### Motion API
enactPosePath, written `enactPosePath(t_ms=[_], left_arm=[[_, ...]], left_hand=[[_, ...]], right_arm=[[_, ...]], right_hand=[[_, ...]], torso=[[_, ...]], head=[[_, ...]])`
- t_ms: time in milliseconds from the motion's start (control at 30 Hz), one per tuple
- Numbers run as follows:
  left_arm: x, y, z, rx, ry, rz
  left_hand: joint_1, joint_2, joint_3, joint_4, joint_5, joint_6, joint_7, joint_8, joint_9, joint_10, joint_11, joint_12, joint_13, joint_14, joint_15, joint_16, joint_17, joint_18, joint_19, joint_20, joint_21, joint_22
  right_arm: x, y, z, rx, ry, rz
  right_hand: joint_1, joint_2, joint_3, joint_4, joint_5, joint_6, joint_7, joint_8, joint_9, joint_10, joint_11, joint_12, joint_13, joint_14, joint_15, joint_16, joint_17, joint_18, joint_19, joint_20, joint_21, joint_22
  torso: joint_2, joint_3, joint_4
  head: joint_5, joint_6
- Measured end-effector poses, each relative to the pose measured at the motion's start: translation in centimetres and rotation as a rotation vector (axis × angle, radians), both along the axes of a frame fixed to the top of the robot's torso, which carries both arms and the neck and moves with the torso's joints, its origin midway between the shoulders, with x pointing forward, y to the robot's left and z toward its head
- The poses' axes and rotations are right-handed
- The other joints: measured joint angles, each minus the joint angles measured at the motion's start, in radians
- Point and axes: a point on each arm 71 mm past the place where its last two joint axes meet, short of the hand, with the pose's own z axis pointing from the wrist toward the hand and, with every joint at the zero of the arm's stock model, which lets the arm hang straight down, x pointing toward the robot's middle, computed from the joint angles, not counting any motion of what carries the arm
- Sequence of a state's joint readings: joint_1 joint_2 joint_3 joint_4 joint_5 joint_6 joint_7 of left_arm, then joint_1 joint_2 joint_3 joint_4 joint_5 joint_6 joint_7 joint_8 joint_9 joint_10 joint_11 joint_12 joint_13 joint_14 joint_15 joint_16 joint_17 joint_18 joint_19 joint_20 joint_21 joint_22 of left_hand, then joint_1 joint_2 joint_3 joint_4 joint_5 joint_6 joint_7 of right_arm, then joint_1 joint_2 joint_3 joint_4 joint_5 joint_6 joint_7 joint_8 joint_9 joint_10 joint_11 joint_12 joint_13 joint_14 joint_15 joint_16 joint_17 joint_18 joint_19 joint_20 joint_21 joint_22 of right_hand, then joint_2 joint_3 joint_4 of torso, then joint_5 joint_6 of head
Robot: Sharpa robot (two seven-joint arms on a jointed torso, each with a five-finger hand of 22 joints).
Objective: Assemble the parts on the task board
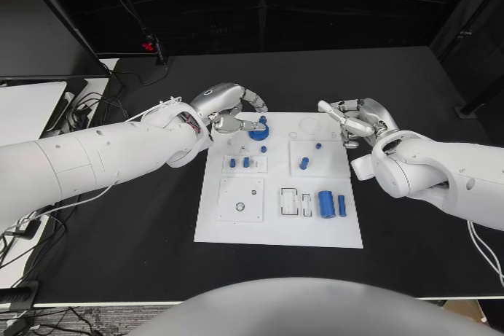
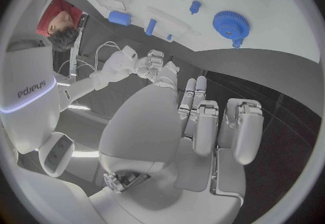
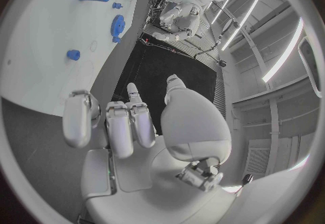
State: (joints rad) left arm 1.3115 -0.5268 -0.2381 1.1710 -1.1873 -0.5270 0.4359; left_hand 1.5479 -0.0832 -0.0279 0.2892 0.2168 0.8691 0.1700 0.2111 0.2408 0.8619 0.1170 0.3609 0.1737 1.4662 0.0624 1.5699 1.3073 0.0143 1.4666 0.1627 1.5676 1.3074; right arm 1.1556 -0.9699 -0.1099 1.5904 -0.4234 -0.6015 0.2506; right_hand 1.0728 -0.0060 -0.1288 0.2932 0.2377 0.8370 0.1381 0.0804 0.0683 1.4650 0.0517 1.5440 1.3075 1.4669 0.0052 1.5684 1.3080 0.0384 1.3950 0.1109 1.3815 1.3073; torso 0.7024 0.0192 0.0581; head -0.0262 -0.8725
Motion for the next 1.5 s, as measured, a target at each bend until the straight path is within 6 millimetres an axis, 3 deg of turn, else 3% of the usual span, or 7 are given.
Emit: enactPosePath(t_ms=[100,500,1500], left_arm=[[-0.2,-0.7,-0.4,0.061,-0.051,-0.04],[-0.4,-2.4,-1.8,0.231,-0.161,-0.142],[-0.2,-3.6,-3.3,0.398,-0.197,-0.209]], left_hand=[[0.013,-0.003,0.022,0.0,-0.039,0.013,-0.002,-0.015,-0.019,0.009,-0.002,-0.005,-0.022,0.0,0.0,0.0,0.0,0.0,0.0,0.0,0.0,0.0],[0.049,-0.008,0.072,-0.002,-0.124,0.039,0.0,-0.05,-0.065,0.024,0.004,-0.02,-0.076,0.0,0.0,0.0,0.0,0.0,0.0,0.0,0.0,0.0],[0.096,-0.019,0.114,-0.007,-0.14,0.064,-0.003,-0.061,-0.089,0.035,0.001,-0.031,-0.108,0.0,0.0,0.0,0.0,0.0,0.0,0.0,0.0,0.0]], right_arm=[[0.0,0.0,0.0,0.001,-0.002,0.0],[0.0,0.0,0.0,0.003,-0.005,-0.001],[0.0,0.1,-0.1,0.004,-0.002,-0.001]], right_hand=[[0.0,0.0,0.0,0.0,0.0,0.0,0.0,0.0,0.0,0.0,0.0,0.0,0.0,0.0,0.0,0.0,0.0,0.0,0.0,0.0,0.0,0.0],[0.001,0.001,0.0,0.0,0.0,0.0,0.0,0.0,0.0,0.0,0.0,0.0,0.0,0.0,0.0,0.0,0.0,0.0,0.0,0.0,0.0,0.0],[0.005,0.005,0.0,0.0,0.0,0.0,0.0,0.0,0.0,0.0,0.0,0.0,0.0,0.0,0.0,0.0,0.0,0.0,0.0,0.0,0.0,0.0]], torso=[[0.0,-0.0002,0.0],[-0.001,0.0003,-0.0001],[-0.001,0.0009,-0.0006]], head=[[0.001,0.0],[0.002,0.005],[0.004,0.004]])
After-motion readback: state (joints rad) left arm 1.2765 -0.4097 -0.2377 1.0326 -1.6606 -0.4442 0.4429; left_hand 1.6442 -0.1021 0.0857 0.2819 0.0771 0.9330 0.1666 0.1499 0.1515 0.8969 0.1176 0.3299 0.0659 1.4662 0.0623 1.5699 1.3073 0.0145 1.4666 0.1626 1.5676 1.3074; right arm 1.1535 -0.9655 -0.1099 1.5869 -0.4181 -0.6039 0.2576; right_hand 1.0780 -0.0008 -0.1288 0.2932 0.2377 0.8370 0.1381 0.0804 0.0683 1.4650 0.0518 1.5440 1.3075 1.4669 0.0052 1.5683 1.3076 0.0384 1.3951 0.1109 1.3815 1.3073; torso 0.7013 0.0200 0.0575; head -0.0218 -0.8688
